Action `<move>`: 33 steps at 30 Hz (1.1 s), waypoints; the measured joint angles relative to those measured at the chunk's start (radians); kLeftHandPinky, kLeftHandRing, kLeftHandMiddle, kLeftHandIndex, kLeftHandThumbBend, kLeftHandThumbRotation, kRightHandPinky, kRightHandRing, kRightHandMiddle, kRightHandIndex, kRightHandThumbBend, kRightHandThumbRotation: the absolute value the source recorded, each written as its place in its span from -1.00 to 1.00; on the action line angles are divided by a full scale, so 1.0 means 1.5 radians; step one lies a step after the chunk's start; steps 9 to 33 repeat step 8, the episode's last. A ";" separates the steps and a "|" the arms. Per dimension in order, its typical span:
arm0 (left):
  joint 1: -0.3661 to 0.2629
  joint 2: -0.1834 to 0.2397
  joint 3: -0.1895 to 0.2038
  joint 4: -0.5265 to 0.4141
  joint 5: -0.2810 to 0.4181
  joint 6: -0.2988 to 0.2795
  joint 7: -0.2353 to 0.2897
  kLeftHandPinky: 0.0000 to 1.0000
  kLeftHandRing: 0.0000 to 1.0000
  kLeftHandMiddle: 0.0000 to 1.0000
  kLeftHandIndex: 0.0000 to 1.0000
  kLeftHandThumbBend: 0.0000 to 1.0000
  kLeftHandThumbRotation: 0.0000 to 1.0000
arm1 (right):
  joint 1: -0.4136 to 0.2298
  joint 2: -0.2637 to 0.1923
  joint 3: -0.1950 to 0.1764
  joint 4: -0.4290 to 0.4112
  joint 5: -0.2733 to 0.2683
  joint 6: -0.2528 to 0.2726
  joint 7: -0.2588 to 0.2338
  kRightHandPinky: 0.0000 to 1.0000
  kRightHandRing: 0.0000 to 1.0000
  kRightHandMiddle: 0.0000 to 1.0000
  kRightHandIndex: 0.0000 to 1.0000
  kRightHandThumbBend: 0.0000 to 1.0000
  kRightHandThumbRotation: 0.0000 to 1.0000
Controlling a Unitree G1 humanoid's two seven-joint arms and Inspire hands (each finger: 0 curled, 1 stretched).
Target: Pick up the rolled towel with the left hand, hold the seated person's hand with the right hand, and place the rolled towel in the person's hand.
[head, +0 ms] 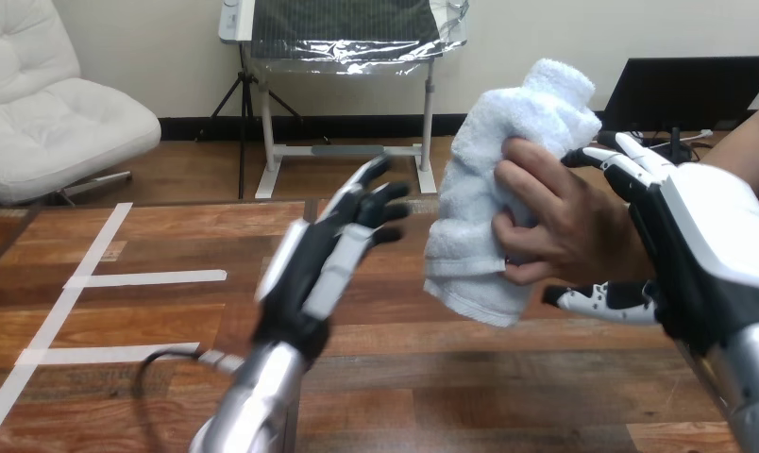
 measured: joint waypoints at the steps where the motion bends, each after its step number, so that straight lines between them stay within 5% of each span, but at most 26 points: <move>1: 0.009 0.003 0.000 -0.008 0.003 0.000 0.003 0.52 0.64 0.68 0.76 -0.26 0.69 | 0.004 0.006 0.001 -0.001 0.002 -0.004 -0.005 0.60 0.89 0.92 0.71 0.08 -1.00; 8: 0.081 0.028 0.007 -0.075 0.024 0.000 0.026 0.55 0.67 0.73 0.75 -0.35 0.37 | 0.036 0.057 0.015 -0.004 0.016 -0.040 -0.061 0.63 0.93 0.94 0.74 -0.14 -1.00; 33: 0.081 0.028 0.007 -0.075 0.024 0.000 0.026 0.55 0.67 0.73 0.75 -0.35 0.37 | 0.036 0.057 0.015 -0.004 0.016 -0.040 -0.061 0.63 0.93 0.94 0.74 -0.14 -1.00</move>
